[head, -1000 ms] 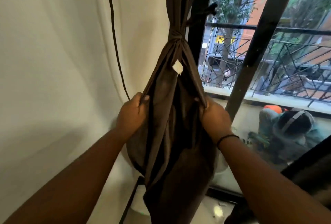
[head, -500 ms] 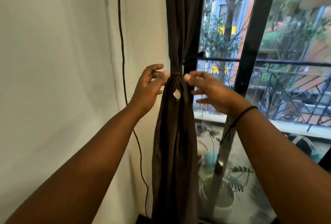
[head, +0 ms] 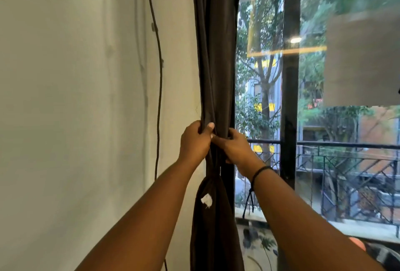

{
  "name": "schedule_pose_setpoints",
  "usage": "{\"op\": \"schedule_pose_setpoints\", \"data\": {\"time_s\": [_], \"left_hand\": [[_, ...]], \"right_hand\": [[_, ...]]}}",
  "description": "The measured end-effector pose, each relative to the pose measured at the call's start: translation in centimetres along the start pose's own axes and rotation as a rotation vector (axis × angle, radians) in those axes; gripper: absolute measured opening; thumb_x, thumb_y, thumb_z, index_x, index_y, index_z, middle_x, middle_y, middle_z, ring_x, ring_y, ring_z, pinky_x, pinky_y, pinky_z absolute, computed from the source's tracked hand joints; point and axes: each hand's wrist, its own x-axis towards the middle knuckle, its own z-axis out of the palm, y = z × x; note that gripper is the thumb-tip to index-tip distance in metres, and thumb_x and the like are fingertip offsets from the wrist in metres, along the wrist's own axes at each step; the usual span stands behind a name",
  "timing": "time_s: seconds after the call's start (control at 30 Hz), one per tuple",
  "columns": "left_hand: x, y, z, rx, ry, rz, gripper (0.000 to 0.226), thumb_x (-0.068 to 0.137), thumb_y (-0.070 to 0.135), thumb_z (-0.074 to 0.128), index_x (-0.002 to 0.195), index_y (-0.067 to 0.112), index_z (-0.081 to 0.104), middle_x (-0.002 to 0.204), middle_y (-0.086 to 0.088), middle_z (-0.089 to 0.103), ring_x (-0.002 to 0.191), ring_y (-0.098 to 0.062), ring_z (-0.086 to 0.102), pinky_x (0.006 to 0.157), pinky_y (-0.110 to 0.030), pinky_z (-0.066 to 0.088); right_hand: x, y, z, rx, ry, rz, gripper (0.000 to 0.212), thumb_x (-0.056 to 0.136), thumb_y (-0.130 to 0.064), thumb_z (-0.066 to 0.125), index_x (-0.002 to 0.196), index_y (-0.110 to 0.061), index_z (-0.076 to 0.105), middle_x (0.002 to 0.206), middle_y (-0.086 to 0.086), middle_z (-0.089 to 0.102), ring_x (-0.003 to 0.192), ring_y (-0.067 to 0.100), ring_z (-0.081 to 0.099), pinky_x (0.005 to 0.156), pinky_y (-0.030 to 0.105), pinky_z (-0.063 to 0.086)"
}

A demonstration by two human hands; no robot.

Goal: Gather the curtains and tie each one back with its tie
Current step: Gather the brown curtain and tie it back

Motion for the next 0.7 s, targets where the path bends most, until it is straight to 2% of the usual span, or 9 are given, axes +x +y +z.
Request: {"op": "schedule_pose_setpoints", "data": {"time_s": [0.1,0.13,0.2,0.27,0.33,0.43,0.53,0.63,0.7], "left_hand": [[-0.1,0.0,0.2,-0.113,0.062,-0.029,0.039,0.097,0.04,0.043,0.084,0.008,0.062,0.084,-0.014,0.067,0.078,-0.028,0.064,0.08,-0.052,0.053],[-0.2,-0.1,0.3,-0.171,0.071,-0.065,0.04,0.097,0.042,0.04,0.083,0.01,0.06,0.083,-0.015,0.064,0.075,-0.025,0.061,0.081,-0.053,0.05],[-0.3,0.1,0.4,-0.248,0.069,-0.118,0.04,0.096,0.05,0.036,0.085,0.017,0.056,0.082,-0.012,0.057,0.075,-0.021,0.055,0.081,-0.052,0.051],[-0.6,0.5,0.7,-0.285,0.062,-0.131,0.049,0.095,0.053,0.035,0.086,0.012,0.059,0.081,-0.011,0.057,0.074,-0.021,0.053,0.074,-0.042,0.049],[-1.2,0.9,0.9,-0.346,0.065,-0.117,0.053,0.097,0.048,0.038,0.086,0.002,0.062,0.079,-0.013,0.061,0.072,-0.023,0.057,0.07,-0.037,0.047],[-1.7,1.6,1.0,-0.41,0.08,-0.097,0.044,0.098,0.039,0.042,0.084,0.005,0.066,0.081,-0.016,0.065,0.073,-0.025,0.06,0.071,-0.037,0.049],[-1.3,1.2,-0.4,-0.511,0.204,-0.2,0.037,0.097,0.039,0.044,0.082,0.012,0.064,0.083,-0.009,0.065,0.079,-0.023,0.061,0.078,-0.037,0.051],[0.7,0.3,-3.5,-0.802,0.393,-0.396,0.032,0.098,0.035,0.044,0.112,0.012,0.061,0.095,-0.005,0.063,0.082,-0.024,0.061,0.071,-0.037,0.054],[1.6,0.5,-4.5,-0.885,0.394,-0.443,0.037,0.098,0.037,0.044,0.124,0.012,0.055,0.107,-0.008,0.062,0.091,-0.027,0.061,0.074,-0.04,0.055]], "right_hand": [[-0.3,-0.5,-1.0,0.063,0.024,-0.057,0.017,0.086,-0.028,0.067,0.085,-0.012,0.06,0.056,-0.005,0.056,0.038,0.006,0.047,0.034,0.017,0.031],[-0.2,-0.6,-1.3,0.02,0.072,-0.098,0.021,0.089,-0.029,0.063,0.076,-0.013,0.057,0.049,-0.008,0.05,0.037,0.007,0.042,0.036,0.018,0.03],[-0.1,-0.7,-1.4,-0.242,0.212,-0.206,0.031,0.094,-0.034,0.054,0.069,-0.015,0.056,0.051,-0.007,0.051,0.048,0.014,0.049,0.046,0.024,0.035],[-0.6,-1.3,-0.7,-0.492,0.405,-0.296,0.027,0.095,-0.04,0.047,0.096,-0.018,0.063,0.081,-0.002,0.062,0.077,0.02,0.059,0.063,0.031,0.045],[-1.5,-2.4,0.4,-0.483,0.514,-0.357,0.042,0.092,-0.048,0.047,0.126,-0.023,0.048,0.106,-0.004,0.058,0.094,0.016,0.057,0.076,0.033,0.049],[-1.6,-3.1,1.7,-0.533,0.504,-0.381,0.038,0.092,-0.048,0.048,0.115,-0.017,0.048,0.105,0.002,0.062,0.093,0.024,0.061,0.076,0.039,0.052],[-0.8,-3.2,0.3,-0.475,0.525,-0.248,0.028,0.096,-0.036,0.045,0.098,-0.012,0.059,0.093,0.011,0.066,0.084,0.032,0.06,0.073,0.039,0.05],[-0.6,-3.3,-3.3,-0.333,0.697,-0.148,0.025,0.096,-0.024,0.048,0.103,-0.007,0.065,0.093,0.014,0.065,0.081,0.031,0.055,0.068,0.03,0.038],[-0.3,-3.3,-4.5,-0.302,0.762,-0.149,0.028,0.097,-0.023,0.047,0.105,-0.003,0.065,0.099,0.02,0.065,0.086,0.034,0.056,0.069,0.029,0.036]]}}
